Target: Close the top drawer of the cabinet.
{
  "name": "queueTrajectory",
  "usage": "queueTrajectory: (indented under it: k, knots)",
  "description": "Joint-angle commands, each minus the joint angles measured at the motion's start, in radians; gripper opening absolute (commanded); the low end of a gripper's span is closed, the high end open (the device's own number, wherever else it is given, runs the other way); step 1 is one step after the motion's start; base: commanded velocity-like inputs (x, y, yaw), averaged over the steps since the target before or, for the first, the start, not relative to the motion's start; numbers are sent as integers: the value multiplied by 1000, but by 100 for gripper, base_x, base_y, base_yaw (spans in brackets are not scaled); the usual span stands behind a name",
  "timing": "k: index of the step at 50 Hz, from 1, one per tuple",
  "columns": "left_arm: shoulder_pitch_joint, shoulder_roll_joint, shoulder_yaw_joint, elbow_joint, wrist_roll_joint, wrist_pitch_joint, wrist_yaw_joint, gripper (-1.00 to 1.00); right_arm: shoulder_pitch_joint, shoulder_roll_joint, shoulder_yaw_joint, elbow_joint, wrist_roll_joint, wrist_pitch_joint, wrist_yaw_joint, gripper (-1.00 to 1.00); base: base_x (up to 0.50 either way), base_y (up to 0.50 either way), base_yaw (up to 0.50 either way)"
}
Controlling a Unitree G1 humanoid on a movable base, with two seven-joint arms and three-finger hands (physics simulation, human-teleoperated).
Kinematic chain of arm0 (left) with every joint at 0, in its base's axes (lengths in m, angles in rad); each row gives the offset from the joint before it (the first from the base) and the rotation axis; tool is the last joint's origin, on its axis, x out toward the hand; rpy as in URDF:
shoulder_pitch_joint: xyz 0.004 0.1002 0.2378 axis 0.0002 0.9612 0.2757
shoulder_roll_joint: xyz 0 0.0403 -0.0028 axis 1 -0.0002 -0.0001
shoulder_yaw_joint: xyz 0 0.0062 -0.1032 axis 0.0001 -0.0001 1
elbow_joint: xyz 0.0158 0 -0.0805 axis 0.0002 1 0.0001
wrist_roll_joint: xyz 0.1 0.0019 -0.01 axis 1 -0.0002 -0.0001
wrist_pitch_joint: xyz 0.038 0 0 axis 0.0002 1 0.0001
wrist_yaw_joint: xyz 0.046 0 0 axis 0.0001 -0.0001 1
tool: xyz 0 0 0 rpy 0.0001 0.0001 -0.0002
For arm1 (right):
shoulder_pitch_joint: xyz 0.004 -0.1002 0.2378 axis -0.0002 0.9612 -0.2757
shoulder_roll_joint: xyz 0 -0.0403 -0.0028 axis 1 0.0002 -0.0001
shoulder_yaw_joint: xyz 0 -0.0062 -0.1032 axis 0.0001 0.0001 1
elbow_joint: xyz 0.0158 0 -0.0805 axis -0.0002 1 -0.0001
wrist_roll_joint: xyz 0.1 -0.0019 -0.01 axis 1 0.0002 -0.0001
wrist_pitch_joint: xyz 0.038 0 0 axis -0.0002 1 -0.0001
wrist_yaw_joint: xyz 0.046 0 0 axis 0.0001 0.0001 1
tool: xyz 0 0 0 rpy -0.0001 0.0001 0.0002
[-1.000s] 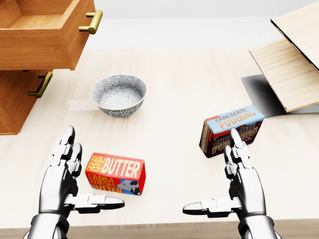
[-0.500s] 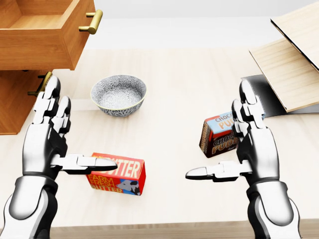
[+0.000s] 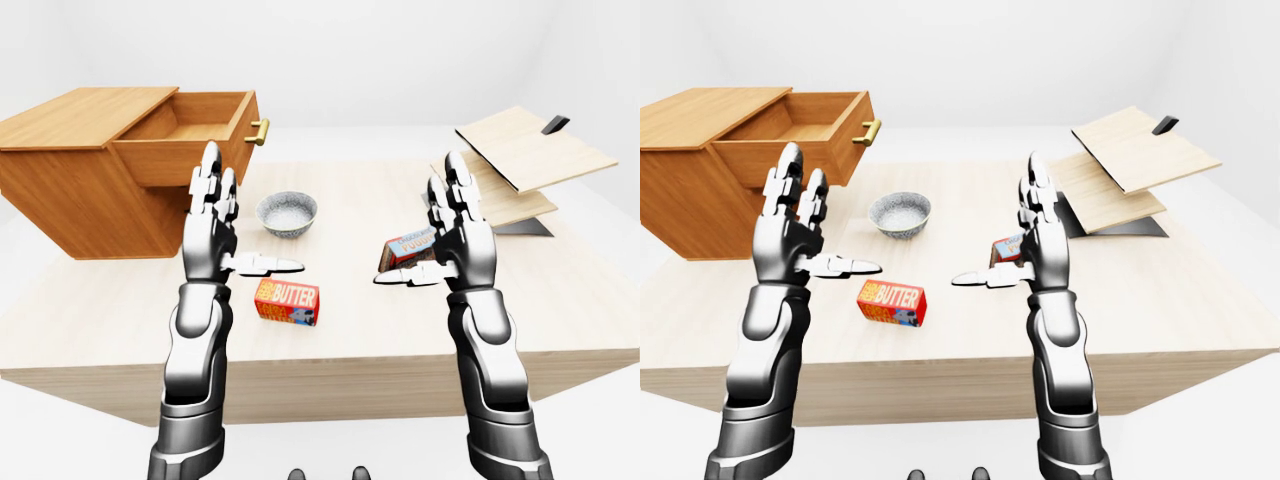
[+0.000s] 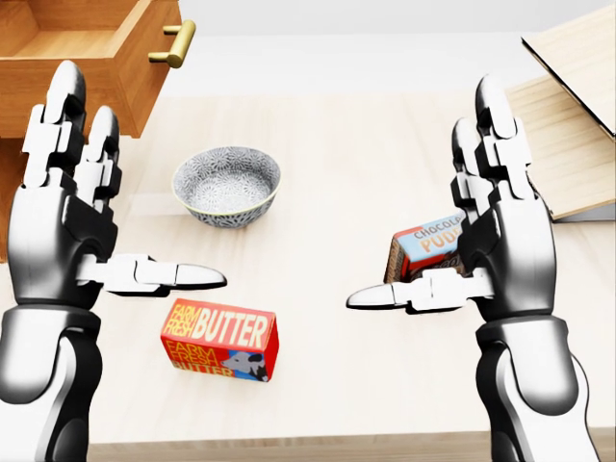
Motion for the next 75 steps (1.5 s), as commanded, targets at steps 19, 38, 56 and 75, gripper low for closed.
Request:
queueTrajectory:
  k: [19,38,56,75]
  knots:
    - [-14,-4,-7,-12,-9,0,3,100,4,2,8,-21,4,0,16,100,29,-16,0]
    - [-8,-6,-7,-14,-7,0,2,100,15,6,9,-42,1,0,17,100,26,3,0]
    - [-122,21,-23,185,166,0,22,100,21,5,7,-45,0,0,22,100,0,0,0]
    - [-393,114,-18,710,551,0,265,100,22,7,10,-49,0,0,22,100,0,0,0]
